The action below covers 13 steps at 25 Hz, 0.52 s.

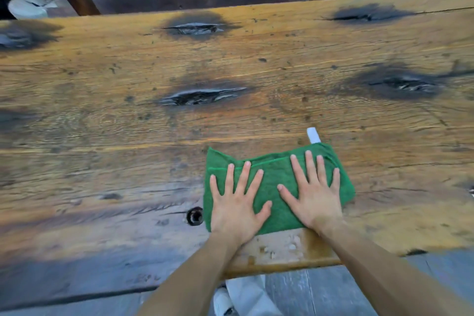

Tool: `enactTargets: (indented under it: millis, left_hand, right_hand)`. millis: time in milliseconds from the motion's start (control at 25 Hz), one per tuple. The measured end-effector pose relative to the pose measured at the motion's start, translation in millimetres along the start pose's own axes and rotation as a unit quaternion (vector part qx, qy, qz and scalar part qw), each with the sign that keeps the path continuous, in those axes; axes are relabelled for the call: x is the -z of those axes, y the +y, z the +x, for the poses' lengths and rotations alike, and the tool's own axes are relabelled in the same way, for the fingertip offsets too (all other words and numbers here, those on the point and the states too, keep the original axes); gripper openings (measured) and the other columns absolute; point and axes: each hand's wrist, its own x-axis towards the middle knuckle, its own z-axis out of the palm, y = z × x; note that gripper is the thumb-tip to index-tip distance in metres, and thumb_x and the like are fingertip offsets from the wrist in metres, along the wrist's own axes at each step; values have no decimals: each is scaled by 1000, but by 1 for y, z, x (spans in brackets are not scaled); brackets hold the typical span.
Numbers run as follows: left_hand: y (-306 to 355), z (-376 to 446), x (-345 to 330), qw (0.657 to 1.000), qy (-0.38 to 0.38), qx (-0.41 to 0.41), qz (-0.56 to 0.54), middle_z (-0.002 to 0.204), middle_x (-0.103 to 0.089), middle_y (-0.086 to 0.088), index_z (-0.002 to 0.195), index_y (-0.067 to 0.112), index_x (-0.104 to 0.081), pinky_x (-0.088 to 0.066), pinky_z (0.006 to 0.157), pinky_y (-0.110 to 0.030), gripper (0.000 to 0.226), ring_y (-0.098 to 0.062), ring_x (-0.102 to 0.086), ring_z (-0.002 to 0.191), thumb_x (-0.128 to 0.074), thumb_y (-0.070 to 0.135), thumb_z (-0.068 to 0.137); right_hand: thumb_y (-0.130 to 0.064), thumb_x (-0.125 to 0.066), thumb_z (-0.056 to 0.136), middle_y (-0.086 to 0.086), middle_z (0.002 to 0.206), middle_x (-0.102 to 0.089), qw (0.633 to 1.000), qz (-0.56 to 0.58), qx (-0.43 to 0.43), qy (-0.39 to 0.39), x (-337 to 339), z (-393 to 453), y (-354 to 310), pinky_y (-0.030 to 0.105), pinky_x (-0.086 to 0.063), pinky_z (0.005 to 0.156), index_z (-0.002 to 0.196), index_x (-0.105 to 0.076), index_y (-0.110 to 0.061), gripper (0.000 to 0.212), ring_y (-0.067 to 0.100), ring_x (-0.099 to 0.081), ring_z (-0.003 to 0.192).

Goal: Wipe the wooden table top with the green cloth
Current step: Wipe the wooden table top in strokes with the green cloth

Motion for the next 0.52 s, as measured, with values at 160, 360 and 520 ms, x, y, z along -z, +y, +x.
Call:
enactTargets:
  millis: [160, 360, 520]
  left_hand:
    - [15, -43, -17, 1000, 12, -10, 14, 168, -15, 1, 159, 35, -23, -10, 115, -73, 75, -37, -15, 154, -31, 71, 93]
    - [25, -72, -23, 1000, -2, -11, 11, 168, -20, 0, 158, 34, -25, -13, 115, -73, 75, -37, -19, 153, -32, 70, 93]
    - [28, -76, -23, 1000, -14, -11, 9, 167, -22, -1, 158, 33, -28, -17, 113, -74, 74, -38, -23, 152, -33, 70, 93]
  right_hand:
    - [-77, -16, 89, 5, 167, -2, 1000, 5, 1, 23, -16, -52, 11, 64, -3, 118, 159, -8, -35, 82, 29, 0, 154]
    - [-75, -17, 92, 7, 167, -7, 1000, 4, -8, 20, -25, -86, 15, 64, -5, 118, 159, -14, -32, 80, 30, -5, 154]
    - [-74, -16, 93, 8, 167, -10, 1000, 8, -9, 20, -26, -93, 17, 66, -9, 117, 159, -15, -31, 79, 32, -8, 153]
